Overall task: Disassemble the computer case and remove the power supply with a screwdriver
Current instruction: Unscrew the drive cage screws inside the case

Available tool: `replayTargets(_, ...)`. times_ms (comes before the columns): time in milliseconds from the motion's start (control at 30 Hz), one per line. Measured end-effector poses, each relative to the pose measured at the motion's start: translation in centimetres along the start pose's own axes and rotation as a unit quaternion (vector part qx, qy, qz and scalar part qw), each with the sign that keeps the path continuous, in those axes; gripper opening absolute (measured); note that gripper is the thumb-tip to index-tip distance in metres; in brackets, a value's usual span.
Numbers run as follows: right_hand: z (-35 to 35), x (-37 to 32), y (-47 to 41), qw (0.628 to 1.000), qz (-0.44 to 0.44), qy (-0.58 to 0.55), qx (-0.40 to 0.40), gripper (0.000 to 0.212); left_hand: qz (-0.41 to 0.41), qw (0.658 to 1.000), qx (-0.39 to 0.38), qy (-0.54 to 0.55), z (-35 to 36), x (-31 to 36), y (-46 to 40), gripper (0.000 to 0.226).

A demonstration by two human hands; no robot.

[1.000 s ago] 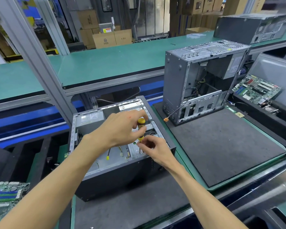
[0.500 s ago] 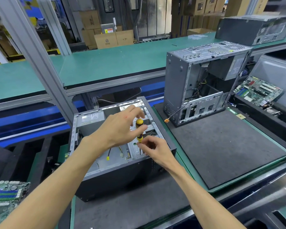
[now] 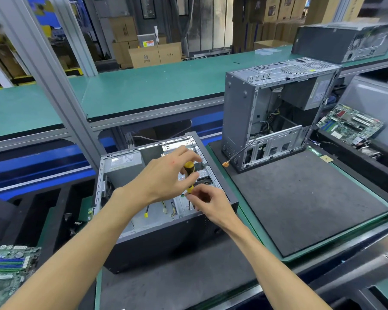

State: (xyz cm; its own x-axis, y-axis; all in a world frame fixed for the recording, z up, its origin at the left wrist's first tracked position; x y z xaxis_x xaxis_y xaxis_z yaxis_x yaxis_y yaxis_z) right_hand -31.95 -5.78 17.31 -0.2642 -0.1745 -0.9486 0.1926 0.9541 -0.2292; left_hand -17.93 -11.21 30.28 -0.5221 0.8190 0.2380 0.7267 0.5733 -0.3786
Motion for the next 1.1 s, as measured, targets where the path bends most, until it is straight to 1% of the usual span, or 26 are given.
replayTargets(67,0.0,0.0,0.0,1.0,0.0,-0.004,0.0,0.007,0.02,0.999,-0.016,0.029,-0.1,-0.1,0.1,0.027)
replayTargets(100,0.1,-0.1,0.0,1.0,-0.003,-0.005,-0.001,0.01,0.019,0.999,-0.018,0.04,-0.2,-0.1,0.1,0.027)
replayTargets(167,0.2,-0.2,0.0,1.0,-0.012,0.0,-0.002,0.016,0.004,0.999,-0.011,0.046,-0.3,-0.3,0.0,0.019)
replayTargets(200,0.2,-0.2,0.0,1.0,-0.012,0.003,-0.002,0.015,-0.006,0.999,-0.002,0.036,-0.3,-0.4,-0.1,0.014)
replayTargets(233,0.2,-0.3,0.1,1.0,-0.011,0.002,-0.003,0.012,-0.019,1.0,0.011,0.02,-0.3,-0.5,-0.2,0.014)
replayTargets(300,0.3,-0.2,0.1,1.0,-0.008,0.001,-0.004,0.011,-0.056,0.998,0.023,-0.019,0.0,-0.7,-0.3,0.03)
replayTargets(367,0.3,-0.2,0.1,1.0,-0.011,0.011,-0.004,0.013,-0.078,0.995,0.019,-0.059,0.3,-0.7,-0.3,0.044)
replayTargets(400,0.3,-0.2,0.1,1.0,-0.013,0.015,-0.004,0.012,-0.086,0.994,0.021,-0.063,0.3,-0.7,-0.3,0.048)
replayTargets(467,0.3,-0.1,0.1,1.0,-0.013,0.009,0.004,0.007,-0.106,0.993,0.037,-0.029,0.3,-0.8,-0.2,0.05)
replayTargets(500,0.2,-0.1,0.1,1.0,-0.014,0.006,0.009,0.004,-0.119,0.992,0.045,-0.003,0.3,-1.0,0.0,0.048)
replayTargets(567,0.3,-0.1,0.1,1.0,-0.021,0.01,0.015,0.007,-0.147,0.987,0.048,0.049,0.8,-1.9,0.7,0.036)
replayTargets(633,0.3,-0.1,0.1,0.999,-0.026,0.016,0.013,0.01,-0.176,0.981,0.023,0.081,2.0,-3.3,1.8,0.017)
replayTargets(667,0.3,-0.1,0.0,0.999,-0.026,0.016,0.014,0.011,-0.186,0.979,-0.005,0.087,2.8,-4.0,2.4,0.012)
replayTargets(767,0.3,0.2,0.0,1.0,-0.008,-0.006,0.02,0.014,-0.197,0.97,-0.102,0.105,5.8,-5.4,4.7,0.012)
replayTargets(833,0.3,0.4,0.1,0.999,0.008,-0.025,0.028,0.021,-0.2,0.964,-0.128,0.122,7.2,-5.7,5.7,0.014)
replayTargets(900,0.2,0.6,0.1,0.998,0.022,-0.043,0.034,0.023,-0.202,0.962,-0.124,0.135,8.0,-5.8,6.3,0.017)
replayTargets(1100,0.2,0.9,0.0,0.996,0.039,-0.067,0.046,0.021,-0.199,0.965,-0.093,0.144,8.7,-5.4,5.9,0.018)
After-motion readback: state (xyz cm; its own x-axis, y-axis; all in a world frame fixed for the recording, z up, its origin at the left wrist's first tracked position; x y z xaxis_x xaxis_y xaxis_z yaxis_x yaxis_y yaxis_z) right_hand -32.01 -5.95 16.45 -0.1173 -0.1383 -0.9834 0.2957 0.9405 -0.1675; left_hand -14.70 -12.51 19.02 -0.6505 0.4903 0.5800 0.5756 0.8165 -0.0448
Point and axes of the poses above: each hand's wrist, its own y-axis away from the middle knuckle, its own z-axis out of the palm, x = y × z, the point moved 2 cm from there along -y, towards the middle knuckle, and after that the axes turned 5 degrees about x, right-handed, at the moved point
